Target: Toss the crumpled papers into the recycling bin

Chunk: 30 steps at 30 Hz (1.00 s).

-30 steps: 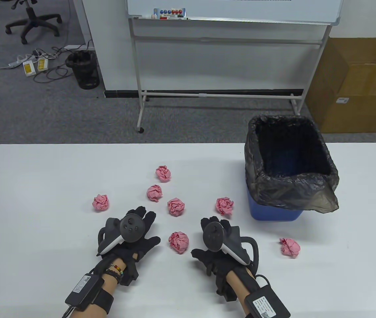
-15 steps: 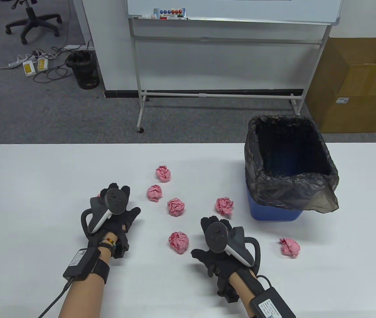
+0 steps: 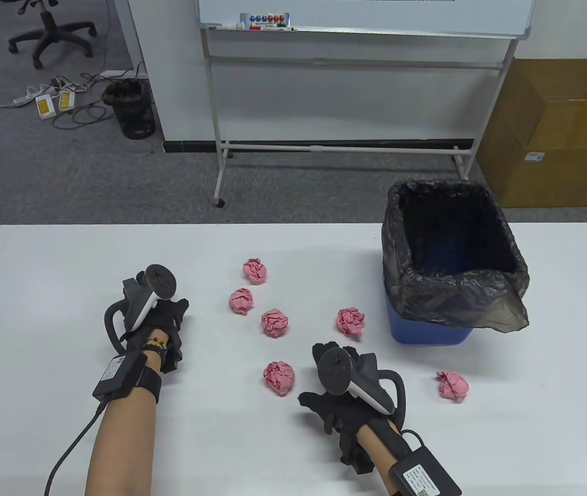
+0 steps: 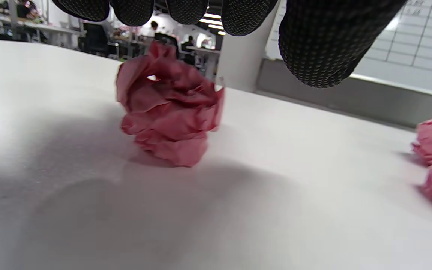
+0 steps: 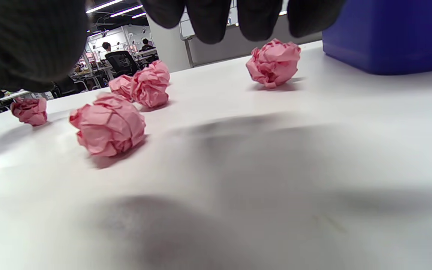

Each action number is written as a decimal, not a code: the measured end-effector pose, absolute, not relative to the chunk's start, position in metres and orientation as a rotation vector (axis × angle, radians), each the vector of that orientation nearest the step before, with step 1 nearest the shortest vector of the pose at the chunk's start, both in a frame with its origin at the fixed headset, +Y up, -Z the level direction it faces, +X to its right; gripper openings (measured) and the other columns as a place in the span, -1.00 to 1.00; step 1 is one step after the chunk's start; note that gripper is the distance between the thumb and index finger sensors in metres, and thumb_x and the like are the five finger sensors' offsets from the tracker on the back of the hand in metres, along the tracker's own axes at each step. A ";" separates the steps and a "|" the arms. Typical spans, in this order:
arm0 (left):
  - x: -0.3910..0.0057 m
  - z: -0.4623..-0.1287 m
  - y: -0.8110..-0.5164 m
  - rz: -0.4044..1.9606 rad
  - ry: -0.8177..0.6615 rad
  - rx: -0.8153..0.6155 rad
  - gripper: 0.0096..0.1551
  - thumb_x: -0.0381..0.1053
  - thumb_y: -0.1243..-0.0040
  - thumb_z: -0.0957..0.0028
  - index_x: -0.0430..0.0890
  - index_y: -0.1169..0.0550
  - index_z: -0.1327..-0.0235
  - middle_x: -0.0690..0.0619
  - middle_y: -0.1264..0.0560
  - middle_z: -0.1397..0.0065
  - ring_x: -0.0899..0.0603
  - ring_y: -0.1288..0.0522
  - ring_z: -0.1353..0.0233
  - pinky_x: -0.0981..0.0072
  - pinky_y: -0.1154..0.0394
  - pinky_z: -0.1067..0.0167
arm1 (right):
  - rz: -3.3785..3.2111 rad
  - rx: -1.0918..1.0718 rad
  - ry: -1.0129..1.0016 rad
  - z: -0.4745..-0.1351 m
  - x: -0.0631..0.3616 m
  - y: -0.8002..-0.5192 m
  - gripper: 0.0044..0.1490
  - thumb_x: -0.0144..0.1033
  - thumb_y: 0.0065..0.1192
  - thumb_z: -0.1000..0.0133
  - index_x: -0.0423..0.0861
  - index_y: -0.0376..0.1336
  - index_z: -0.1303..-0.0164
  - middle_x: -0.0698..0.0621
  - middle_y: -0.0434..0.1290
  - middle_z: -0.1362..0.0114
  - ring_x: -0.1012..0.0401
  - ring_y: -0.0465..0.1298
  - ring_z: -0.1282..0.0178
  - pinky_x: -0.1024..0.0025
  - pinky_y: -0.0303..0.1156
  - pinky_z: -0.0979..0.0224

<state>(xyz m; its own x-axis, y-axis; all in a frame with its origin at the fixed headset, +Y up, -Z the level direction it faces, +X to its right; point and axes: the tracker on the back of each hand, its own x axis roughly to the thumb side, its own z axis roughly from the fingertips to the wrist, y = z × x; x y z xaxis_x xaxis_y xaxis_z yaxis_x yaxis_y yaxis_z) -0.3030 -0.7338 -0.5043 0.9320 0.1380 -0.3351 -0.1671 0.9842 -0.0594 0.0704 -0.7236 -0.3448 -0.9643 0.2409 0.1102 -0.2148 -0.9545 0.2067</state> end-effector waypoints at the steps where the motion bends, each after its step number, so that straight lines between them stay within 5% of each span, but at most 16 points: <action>1: -0.304 -0.505 -0.736 0.139 0.340 -0.092 -0.04 0.22 -0.32 0.03 0.04 -0.19 -0.61 -0.18 0.01 -0.77 -0.51 -0.07 -0.67 -0.41 -0.17 -0.48 | 2.893 0.199 0.287 -0.345 0.070 -0.724 0.26 0.33 0.26 0.17 0.09 -0.17 -0.65 0.00 -0.01 -0.77 -0.10 0.02 -0.79 -0.15 0.07 -0.64; 15: -0.303 -0.502 -0.754 0.001 0.397 -0.073 -0.22 0.03 -0.44 0.08 0.01 -0.41 -0.46 -0.14 -0.40 -0.57 -0.24 -0.56 -0.43 0.03 -0.61 -0.28 | 2.904 0.188 0.291 -0.344 0.069 -0.723 0.25 0.33 0.26 0.17 0.09 -0.16 -0.65 0.01 0.00 -0.77 -0.11 0.03 -0.78 -0.14 0.08 -0.64; 30: -0.252 -0.448 -0.711 0.191 0.210 0.044 -0.21 0.05 -0.47 0.09 -0.02 -0.43 -0.44 -0.12 -0.43 -0.55 -0.23 -0.58 -0.42 0.07 -0.63 -0.27 | 2.864 0.205 0.193 -0.339 0.069 -0.711 0.24 0.32 0.27 0.17 0.08 -0.13 -0.64 0.00 0.03 -0.76 -0.10 0.09 -0.77 -0.10 0.13 -0.63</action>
<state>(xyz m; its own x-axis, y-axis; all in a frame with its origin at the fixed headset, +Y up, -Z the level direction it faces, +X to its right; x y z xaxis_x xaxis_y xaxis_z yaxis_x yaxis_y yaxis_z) -0.2519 -0.7105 -0.4482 0.9598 0.1934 -0.2032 -0.1842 0.9808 0.0634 0.0686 -0.7105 -0.3392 -0.9555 0.2687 0.1218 -0.2499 -0.9566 0.1498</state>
